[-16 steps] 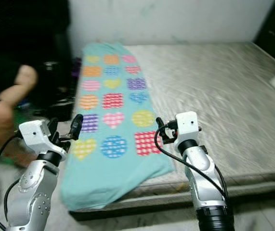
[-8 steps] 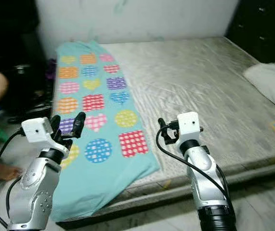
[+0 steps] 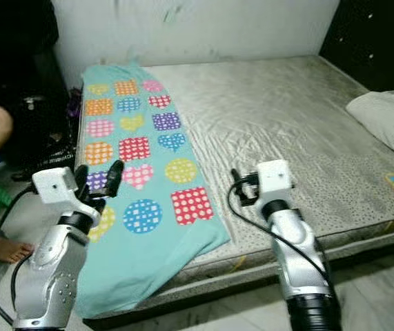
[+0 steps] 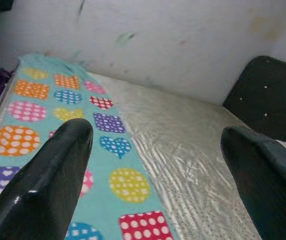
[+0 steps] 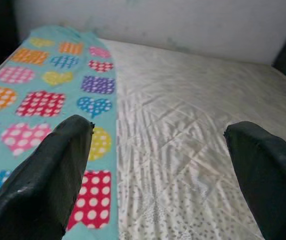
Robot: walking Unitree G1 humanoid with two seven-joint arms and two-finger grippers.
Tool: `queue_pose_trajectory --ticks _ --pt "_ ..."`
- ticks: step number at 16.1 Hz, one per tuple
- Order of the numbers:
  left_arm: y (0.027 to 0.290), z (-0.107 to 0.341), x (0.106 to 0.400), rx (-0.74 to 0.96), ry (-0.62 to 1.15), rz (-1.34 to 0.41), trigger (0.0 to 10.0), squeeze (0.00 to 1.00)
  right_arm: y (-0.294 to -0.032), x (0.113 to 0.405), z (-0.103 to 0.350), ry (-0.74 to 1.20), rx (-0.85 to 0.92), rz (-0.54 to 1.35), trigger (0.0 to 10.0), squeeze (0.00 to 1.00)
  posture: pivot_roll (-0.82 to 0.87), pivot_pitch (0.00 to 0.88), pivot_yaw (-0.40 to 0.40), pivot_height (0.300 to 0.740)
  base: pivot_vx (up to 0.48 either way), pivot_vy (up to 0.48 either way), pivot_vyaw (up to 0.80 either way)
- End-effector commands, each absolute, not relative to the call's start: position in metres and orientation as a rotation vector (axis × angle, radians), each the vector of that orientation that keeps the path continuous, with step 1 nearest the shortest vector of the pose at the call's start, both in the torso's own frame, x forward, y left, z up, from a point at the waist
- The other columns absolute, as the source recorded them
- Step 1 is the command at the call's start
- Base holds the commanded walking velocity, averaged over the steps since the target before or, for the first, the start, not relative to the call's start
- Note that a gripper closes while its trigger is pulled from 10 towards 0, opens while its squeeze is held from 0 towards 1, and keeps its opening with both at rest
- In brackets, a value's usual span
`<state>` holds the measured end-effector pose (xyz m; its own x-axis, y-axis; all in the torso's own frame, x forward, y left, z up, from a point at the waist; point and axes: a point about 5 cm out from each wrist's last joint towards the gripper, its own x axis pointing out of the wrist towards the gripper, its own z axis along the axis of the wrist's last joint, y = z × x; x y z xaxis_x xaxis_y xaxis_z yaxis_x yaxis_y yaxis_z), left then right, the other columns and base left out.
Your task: Clean up the room
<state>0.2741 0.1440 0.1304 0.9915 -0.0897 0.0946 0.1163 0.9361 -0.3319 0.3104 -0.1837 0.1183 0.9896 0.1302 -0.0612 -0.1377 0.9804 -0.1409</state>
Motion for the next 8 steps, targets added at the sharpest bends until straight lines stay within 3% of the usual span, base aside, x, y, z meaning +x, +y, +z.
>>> queue_pose_trajectory --ticks 1,3,8 --pt "0.148 0.127 0.273 -0.346 -0.064 -0.083 10.0 0.0 -0.177 0.311 0.12 0.038 -0.141 0.148 10.0 0.0 -0.12 0.015 -0.002 0.74 0.0 0.48 0.0" --pt "0.151 0.124 0.271 -0.336 -0.056 -0.074 10.0 0.0 -0.179 0.309 0.12 0.039 -0.143 0.15 10.0 0.0 -0.12 0.014 -0.003 0.74 0.0 0.424 0.0" --pt "0.171 0.115 0.263 -0.28 -0.036 -0.016 10.0 0.0 -0.19 0.3 0.119 0.067 -0.152 0.168 10.0 0.0 -0.12 0.013 -0.008 0.74 0.0 0.0 0.0"
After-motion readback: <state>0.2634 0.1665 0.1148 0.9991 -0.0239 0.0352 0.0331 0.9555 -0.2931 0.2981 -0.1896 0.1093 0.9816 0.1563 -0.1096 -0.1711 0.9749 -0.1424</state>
